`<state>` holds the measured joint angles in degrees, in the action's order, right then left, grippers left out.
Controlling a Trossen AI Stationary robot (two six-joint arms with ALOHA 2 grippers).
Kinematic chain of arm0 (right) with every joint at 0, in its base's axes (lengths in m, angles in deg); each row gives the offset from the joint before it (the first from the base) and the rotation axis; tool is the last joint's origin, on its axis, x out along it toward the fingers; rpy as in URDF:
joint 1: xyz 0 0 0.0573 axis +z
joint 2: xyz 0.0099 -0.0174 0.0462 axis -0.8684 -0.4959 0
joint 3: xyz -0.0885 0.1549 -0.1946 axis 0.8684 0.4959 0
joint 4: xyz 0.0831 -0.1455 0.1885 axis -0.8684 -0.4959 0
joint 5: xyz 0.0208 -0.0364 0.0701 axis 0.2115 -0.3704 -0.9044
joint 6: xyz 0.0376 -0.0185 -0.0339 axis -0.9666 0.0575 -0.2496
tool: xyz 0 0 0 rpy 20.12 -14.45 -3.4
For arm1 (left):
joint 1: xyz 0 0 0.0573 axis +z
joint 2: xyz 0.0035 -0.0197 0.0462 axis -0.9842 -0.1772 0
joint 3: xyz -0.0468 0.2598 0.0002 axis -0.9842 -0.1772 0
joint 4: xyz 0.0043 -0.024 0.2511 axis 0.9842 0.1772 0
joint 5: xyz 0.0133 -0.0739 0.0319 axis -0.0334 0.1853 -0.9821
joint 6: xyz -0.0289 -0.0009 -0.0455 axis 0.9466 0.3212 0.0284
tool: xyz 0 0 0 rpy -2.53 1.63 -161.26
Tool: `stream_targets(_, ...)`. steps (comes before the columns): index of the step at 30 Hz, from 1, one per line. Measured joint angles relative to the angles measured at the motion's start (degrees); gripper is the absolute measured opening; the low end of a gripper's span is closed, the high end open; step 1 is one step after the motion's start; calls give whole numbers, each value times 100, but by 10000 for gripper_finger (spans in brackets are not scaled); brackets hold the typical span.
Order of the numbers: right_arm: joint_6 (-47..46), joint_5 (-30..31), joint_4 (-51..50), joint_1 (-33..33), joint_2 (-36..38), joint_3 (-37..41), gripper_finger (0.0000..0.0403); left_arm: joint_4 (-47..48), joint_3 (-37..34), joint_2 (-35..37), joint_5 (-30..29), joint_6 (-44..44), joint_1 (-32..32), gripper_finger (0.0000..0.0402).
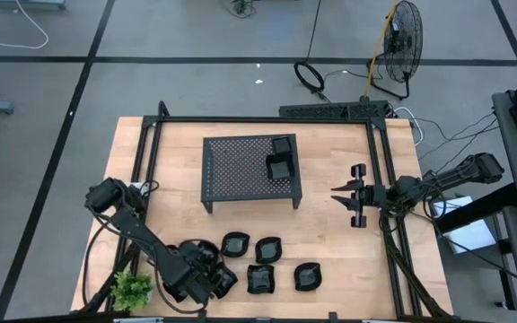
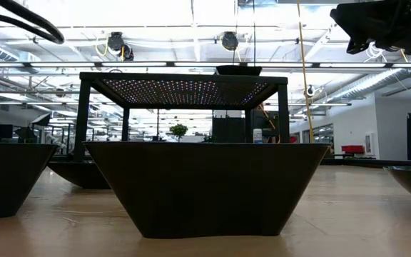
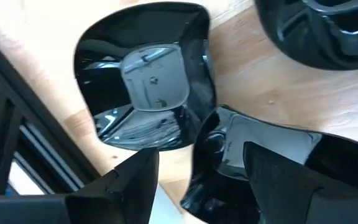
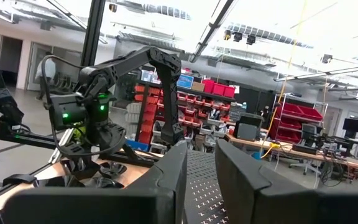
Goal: Pick & Place Mini shaped plates
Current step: Stack the distorted square plate onto the stacked distorted square plate on the shelf
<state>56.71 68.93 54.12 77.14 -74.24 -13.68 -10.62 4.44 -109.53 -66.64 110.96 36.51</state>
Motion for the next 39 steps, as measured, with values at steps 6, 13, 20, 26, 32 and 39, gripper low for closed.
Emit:
stream_targets(6,0,0,-2,0,0,0,75,-221,0,0,-62,44,0,218)
stream_targets(13,0,-2,-2,0,2,0,75,-380,-17,0,94,103,-20,183)
stream_targets(20,0,-2,-2,0,2,0,75,-435,-427,0,327,254,-37,160)
stream_targets(26,0,-2,-2,0,2,0,75,-465,-542,2,335,238,-27,159)
stream_targets(32,0,-2,-2,0,0,0,75,-585,-542,2,333,267,14,159)
stream_targets(39,0,-2,-2,0,0,0,75,-1217,-540,13,340,73,192,159)
